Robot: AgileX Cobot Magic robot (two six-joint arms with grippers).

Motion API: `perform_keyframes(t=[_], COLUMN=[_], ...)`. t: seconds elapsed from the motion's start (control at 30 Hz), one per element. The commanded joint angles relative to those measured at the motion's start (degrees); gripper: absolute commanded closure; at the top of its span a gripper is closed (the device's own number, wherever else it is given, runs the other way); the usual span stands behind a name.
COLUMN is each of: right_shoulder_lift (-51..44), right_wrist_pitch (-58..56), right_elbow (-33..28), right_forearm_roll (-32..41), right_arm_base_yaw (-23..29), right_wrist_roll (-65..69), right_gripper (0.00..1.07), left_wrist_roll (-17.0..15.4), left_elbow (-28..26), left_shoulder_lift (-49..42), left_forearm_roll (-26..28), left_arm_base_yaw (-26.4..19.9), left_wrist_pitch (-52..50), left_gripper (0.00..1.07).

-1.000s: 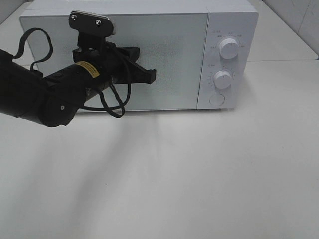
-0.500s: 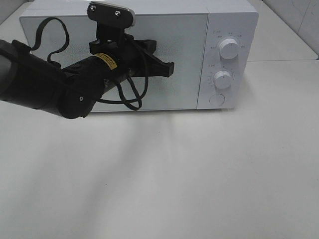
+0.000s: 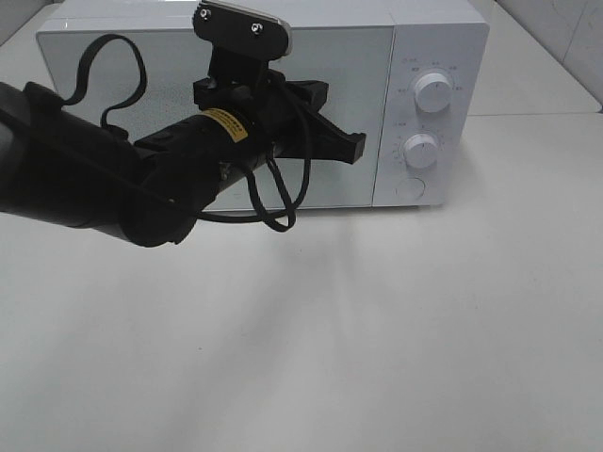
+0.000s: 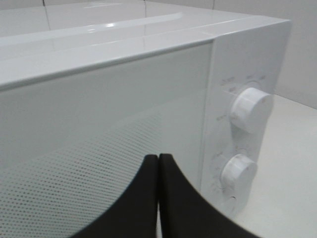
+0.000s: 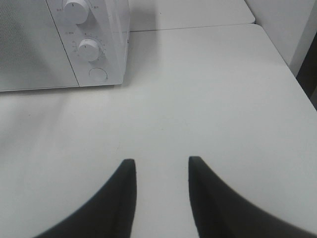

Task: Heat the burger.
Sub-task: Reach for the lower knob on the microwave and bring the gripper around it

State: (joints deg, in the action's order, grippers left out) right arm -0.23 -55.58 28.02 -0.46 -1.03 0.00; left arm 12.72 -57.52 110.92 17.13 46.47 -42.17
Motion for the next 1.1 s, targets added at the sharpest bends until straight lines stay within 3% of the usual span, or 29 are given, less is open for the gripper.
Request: perform_keyframes(t=[0.03, 0.23, 0.47, 0.57, 0.63, 0.67, 0.7, 0.73, 0.77, 0.8, 0.83, 0.87, 0.9, 0.93, 1.0, 1.03, 1.1], right_shoulder_lift=[-1.72, -1.72, -1.72, -1.72, -1.72, -1.72, -1.72, -1.72, -1.72, -1.72, -1.72, -1.72, -1.72, -1.72, -1.72, -1.72, -1.72], right_wrist_pitch=[0.4, 0.4, 0.4, 0.4, 0.4, 0.4, 0.4, 0.4, 0.4, 0.4, 0.4, 0.4, 0.4, 0.4, 0.4, 0.4, 0.4], right_elbow=[-0.06, -0.06, -0.06, -0.06, -0.06, -0.06, -0.06, -0.06, -0.06, -0.06, -0.06, -0.06, -0.06, -0.06, -0.06, -0.06, -0.06], right_forearm_roll=[-0.11, -0.11, -0.11, -0.11, -0.11, -0.11, -0.11, -0.11, -0.11, -0.11, -0.11, -0.11, -0.11, -0.11, -0.11, -0.11, -0.11], right_arm_base_yaw=[-0.23, -0.23, -0.23, -0.23, -0.23, -0.23, -0.23, -0.23, -0.23, -0.23, -0.23, -0.23, -0.23, -0.23, -0.23, -0.23, -0.23], right_wrist_roll=[0.0, 0.0, 0.0, 0.0, 0.0, 0.0, 0.0, 0.0, 0.0, 0.0, 0.0, 0.0, 0.0, 0.0, 0.0, 0.0, 0.0], right_gripper=[0.7, 0.7, 0.7, 0.7, 0.7, 0.7, 0.7, 0.7, 0.7, 0.7, 0.7, 0.7, 0.7, 0.7, 0.7, 0.7, 0.7], left_wrist_roll=[0.29, 1.43, 1.43, 1.38, 1.38, 1.38, 0.86, -0.06, -0.06, -3.9, -5.73, -5.73, -8.02, -10.31, -11.97, -15.93, -17.65], left_elbow=[2.01, 3.61, 3.61, 3.61, 3.61, 3.61, 3.61, 3.61, 3.61, 3.61, 3.44, 3.44, 2.92, 2.18, 1.95, 1.78, 1.78], left_shoulder_lift=[-2.98, -7.39, -15.47, -17.59, -20.63, -20.63, -22.46, -23.55, -23.55, -25.21, -26.01, -26.01, -27.33, -28.25, -28.42, -29.16, -29.79], left_forearm_roll=[0.4, 0.8, 0.57, 0.57, 0.57, 0.57, 0.63, 0.63, 0.63, 0.57, -0.06, -0.06, -2.58, -6.47, -8.02, -10.94, -11.75], left_arm_base_yaw=[1.78, 3.5, 3.9, 3.9, 3.9, 3.9, 3.67, 3.67, 3.67, 3.67, 3.67, 3.67, 3.67, 3.67, 3.67, 2.81, 1.95], left_wrist_pitch=[1.72, 11.12, 34.89, 40.11, 47.67, 47.67, 51.62, 53.23, 53.23, 55.69, 57.35, 57.35, 61.42, 65.43, 67.32, 69.56, 70.53], left_gripper=[1.07, 1.07, 1.07, 1.07, 0.94, 0.94, 0.72, 0.61, 0.61, 0.33, 0.17, 0.17, 0.05, 0.05, 0.05, 0.05, 0.05])
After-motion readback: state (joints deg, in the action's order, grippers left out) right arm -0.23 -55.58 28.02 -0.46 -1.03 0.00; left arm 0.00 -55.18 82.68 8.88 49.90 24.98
